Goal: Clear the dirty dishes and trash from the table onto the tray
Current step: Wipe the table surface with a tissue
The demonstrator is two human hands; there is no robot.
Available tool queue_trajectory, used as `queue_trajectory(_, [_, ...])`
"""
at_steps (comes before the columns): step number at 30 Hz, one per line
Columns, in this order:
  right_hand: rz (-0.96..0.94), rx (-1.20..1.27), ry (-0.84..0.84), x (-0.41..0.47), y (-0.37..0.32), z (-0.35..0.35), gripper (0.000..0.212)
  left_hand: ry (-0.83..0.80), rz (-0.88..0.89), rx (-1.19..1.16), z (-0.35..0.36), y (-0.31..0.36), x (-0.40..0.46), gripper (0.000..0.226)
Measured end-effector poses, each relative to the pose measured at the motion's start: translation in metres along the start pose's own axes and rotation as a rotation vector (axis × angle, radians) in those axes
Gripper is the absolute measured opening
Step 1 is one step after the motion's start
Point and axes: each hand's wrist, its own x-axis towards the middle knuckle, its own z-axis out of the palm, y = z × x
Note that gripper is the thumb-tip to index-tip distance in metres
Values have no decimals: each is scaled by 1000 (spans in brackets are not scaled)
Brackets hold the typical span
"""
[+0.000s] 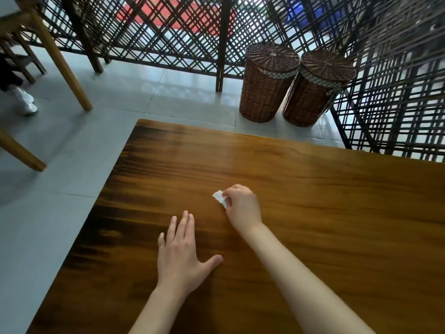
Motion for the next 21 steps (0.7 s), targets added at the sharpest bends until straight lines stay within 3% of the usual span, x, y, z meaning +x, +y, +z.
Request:
queue_trajectory(8, [-36,18,-110,-83,-20,5,23,-84,15,39,-15,6,-23,109])
queue_trajectory(13, [168,84,-147,-127,-26,-5,19,-144,39,22,-30,0,-82,103])
queue_trajectory(21, [550,371,100,-244,-51,-49,19,-133,118,21,-83,-30,-158,84])
